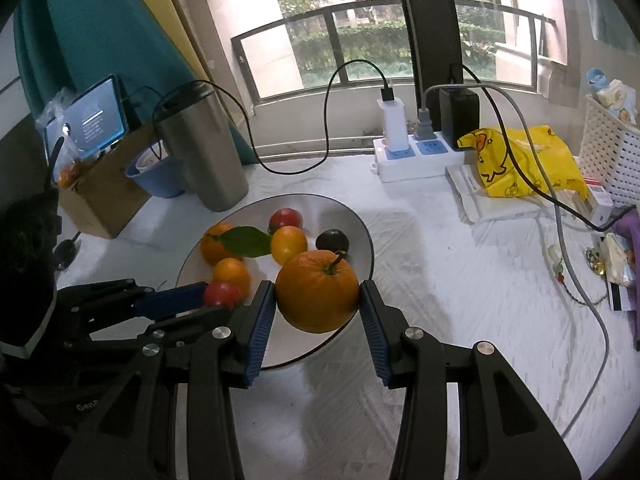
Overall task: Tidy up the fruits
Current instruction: 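Carry the tomato with the left tool while the right tool carries the orange to the plate, then open the left tool over the plate while the right tool releases the orange there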
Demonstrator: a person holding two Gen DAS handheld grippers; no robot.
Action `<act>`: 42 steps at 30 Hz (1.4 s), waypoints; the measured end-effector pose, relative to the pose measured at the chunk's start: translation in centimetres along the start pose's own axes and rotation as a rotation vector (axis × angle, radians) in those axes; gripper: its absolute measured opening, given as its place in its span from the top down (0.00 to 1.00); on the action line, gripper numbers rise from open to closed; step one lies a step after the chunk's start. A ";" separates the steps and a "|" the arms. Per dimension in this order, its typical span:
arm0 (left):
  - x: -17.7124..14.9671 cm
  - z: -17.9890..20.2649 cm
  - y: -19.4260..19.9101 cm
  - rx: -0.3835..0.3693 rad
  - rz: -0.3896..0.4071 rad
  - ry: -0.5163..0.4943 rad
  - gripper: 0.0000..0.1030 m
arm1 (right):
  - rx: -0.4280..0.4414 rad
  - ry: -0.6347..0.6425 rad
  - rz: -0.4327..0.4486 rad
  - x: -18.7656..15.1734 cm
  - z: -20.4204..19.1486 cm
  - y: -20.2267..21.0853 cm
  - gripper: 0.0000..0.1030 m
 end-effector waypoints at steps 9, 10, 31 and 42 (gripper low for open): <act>0.0 0.0 -1.4 0.000 -0.035 -0.005 0.72 | -0.013 -0.001 -0.017 -0.1 0.7 -1.7 0.56; -0.1 0.0 -1.5 -0.003 -0.043 -0.001 0.72 | -0.017 0.005 -0.018 0.0 0.7 -1.9 0.56; 0.2 0.0 -0.6 0.009 -0.029 -0.007 0.69 | -0.064 -0.007 -0.010 0.0 1.0 -1.8 0.53; 0.1 0.4 2.0 0.007 0.015 -0.018 0.69 | -0.063 0.009 0.020 0.6 -0.5 0.2 0.53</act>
Point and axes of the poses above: each gripper's, at about its wrist camera, not at the fingertips, and y roughly against the way its jaws point, z to its right, x to its top, the point moved 6 cm from there along -y, roughly the way its jaws point, and after that the axes turned 13 degrees about y, right-handed, at the moved point
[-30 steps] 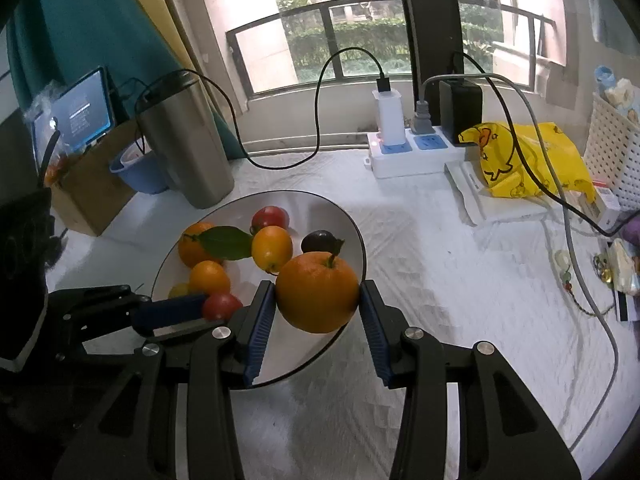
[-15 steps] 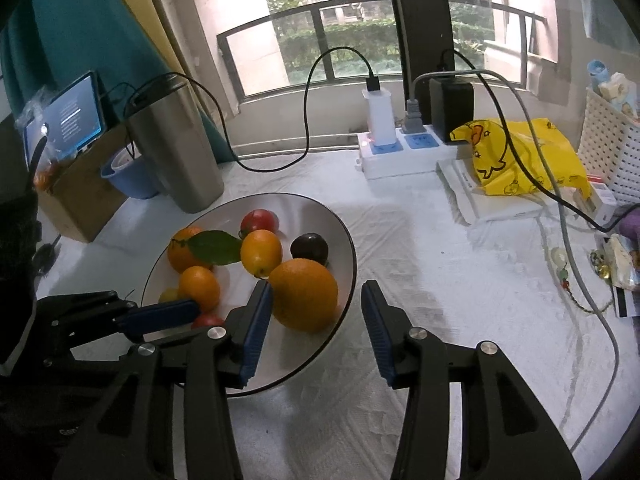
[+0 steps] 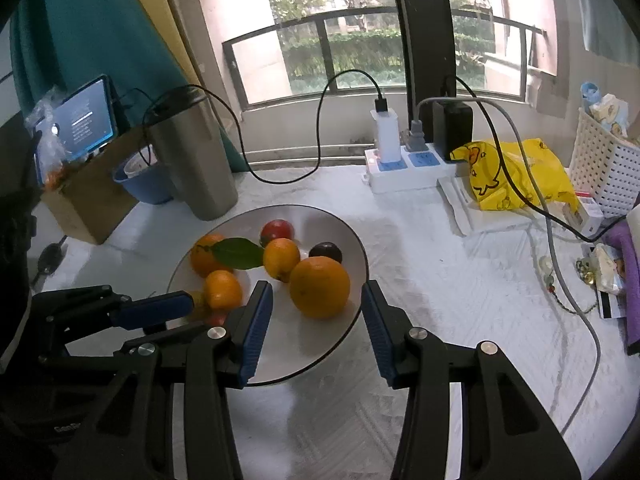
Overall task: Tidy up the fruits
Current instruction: 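Open the left tool over the plate while the right tool releases the orange there, then move both open tools toward the small yellow fruit and the dark plum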
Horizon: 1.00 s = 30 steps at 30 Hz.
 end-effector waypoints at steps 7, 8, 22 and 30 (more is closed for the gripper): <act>-0.3 -0.2 1.9 0.012 0.030 0.006 0.69 | 0.001 0.012 0.017 0.4 -1.3 1.3 0.53; -0.4 -0.2 2.1 0.016 0.035 0.002 0.69 | 0.000 0.015 0.019 0.4 -1.5 1.5 0.53; -2.2 -1.2 5.6 0.016 0.073 0.023 0.52 | -0.009 0.034 0.024 -0.2 -4.2 3.9 0.53; -4.0 -2.3 6.9 0.011 0.071 0.037 0.52 | -0.010 0.053 0.018 -0.8 -6.2 4.7 0.53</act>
Point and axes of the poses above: each gripper's, at about its wrist camera, not at the fingertips, and y roughly against the way its jaws point, z to its right, x to its top, the point moved 6 cm from there along -y, roughly the way its jaws point, and after that the axes turned 13 degrees about y, right-handed, at the moved point
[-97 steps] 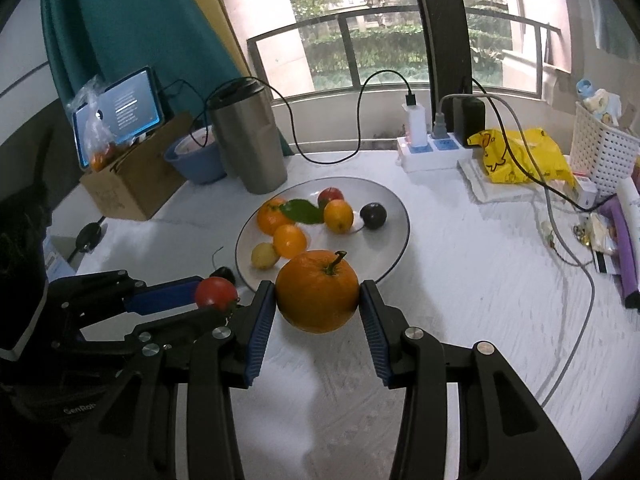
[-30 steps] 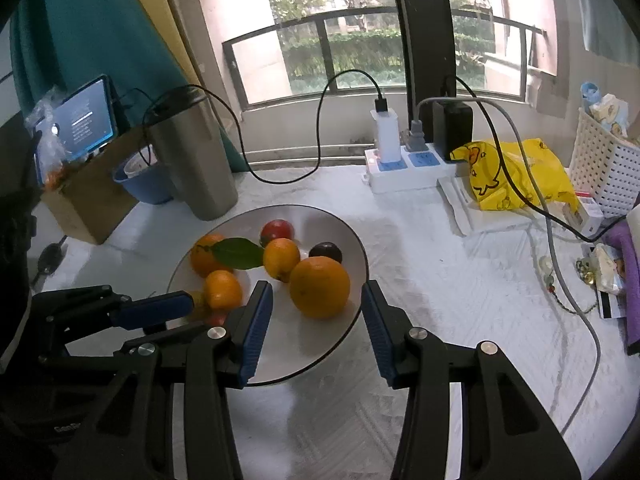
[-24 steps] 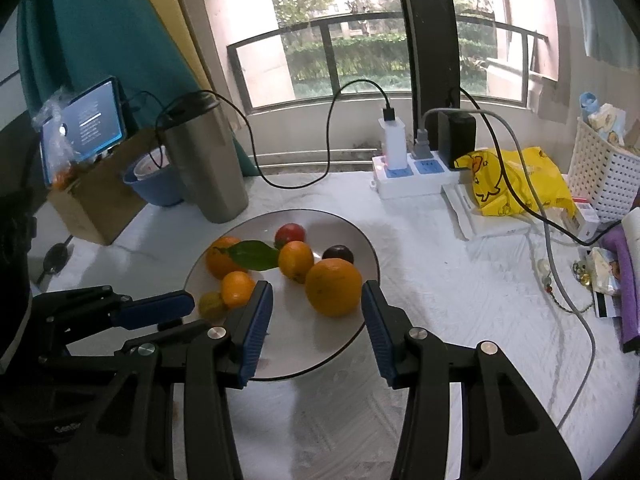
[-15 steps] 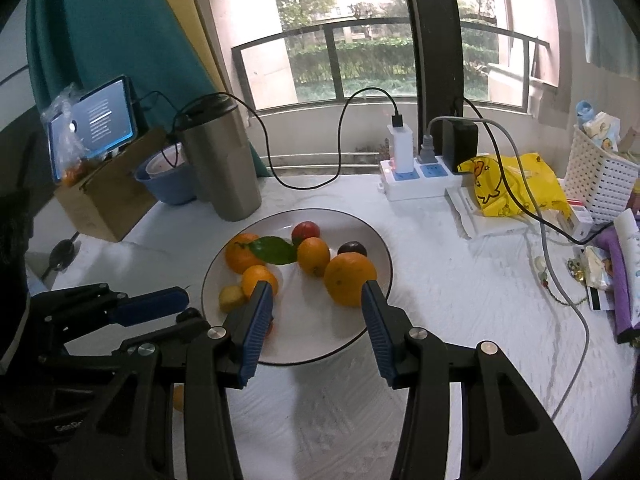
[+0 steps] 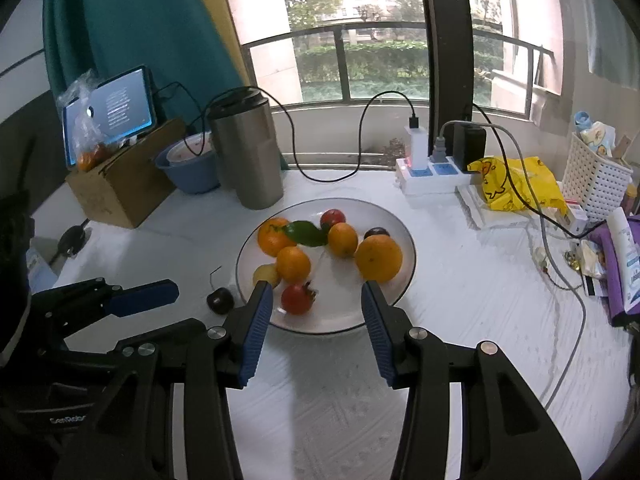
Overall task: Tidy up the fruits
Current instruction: 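Move both open tools toward the small yellow fruit and the dark plum, then grasp the small yellow round fruit with the right tool while the left tool grasps the dark plum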
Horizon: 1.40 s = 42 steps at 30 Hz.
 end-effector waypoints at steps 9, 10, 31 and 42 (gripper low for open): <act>-2.1 -1.8 1.1 -0.004 -0.015 0.017 0.52 | 0.014 0.008 -0.040 -1.5 -2.3 -0.4 0.53; -2.3 -2.0 1.1 -0.005 -0.017 0.020 0.52 | 0.015 0.010 -0.045 -1.6 -2.6 -0.5 0.53; -4.0 -7.3 0.5 0.048 -0.051 0.107 0.52 | 0.176 0.043 -0.186 -4.5 -9.4 -4.6 0.53; -3.2 -7.3 -1.3 0.068 -0.069 0.094 0.52 | 0.211 0.068 -0.207 -5.2 -9.6 -5.2 0.75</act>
Point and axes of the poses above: each gripper's, at about its wrist camera, not at the fingertips, and y roughly against the way its jaws point, z to its right, x to its top, the point moved 6 cm from there along -y, roughly the way its jaws point, and after that the axes turned 13 degrees about y, right-handed, at the moved point
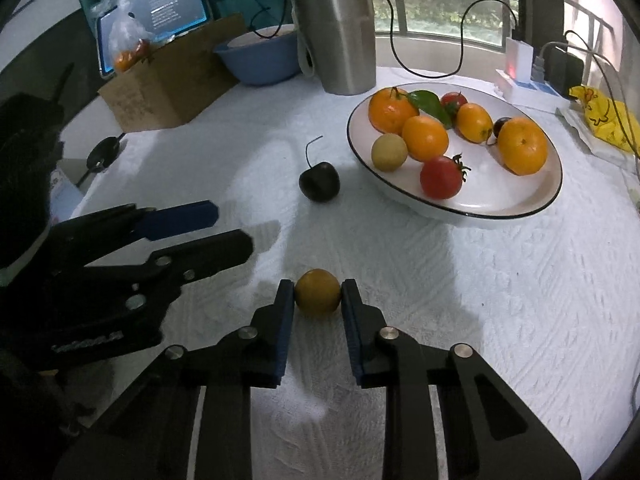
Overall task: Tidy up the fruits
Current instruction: 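Grasp the small yellow round fruit with the right tool while the left tool grasps the dark plum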
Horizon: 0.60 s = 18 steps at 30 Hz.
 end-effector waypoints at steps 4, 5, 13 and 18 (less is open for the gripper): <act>0.6 0.5 -0.9 0.008 -0.005 -0.008 0.52 | 0.004 -0.008 0.017 0.1 0.6 0.4 0.75; 0.8 0.6 -1.1 0.010 -0.006 -0.010 0.52 | 0.003 -0.011 0.021 0.1 0.9 0.5 0.75; 2.2 1.9 -4.0 0.053 -0.030 -0.027 0.52 | -0.017 -0.052 0.078 0.3 4.2 2.6 0.75; 2.8 2.1 -5.1 0.077 -0.043 -0.034 0.52 | -0.024 -0.071 0.094 0.4 6.3 3.2 0.75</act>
Point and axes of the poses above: each gripper's, at about its wrist camera, not at the fingertips, and y roughly against the way its jaws point, z to its right, x to its top, the point moved 6 cm from there along -y, roughly the way its jaws point, and after that the axes turned 13 degrees about y, right-handed, at the moved point
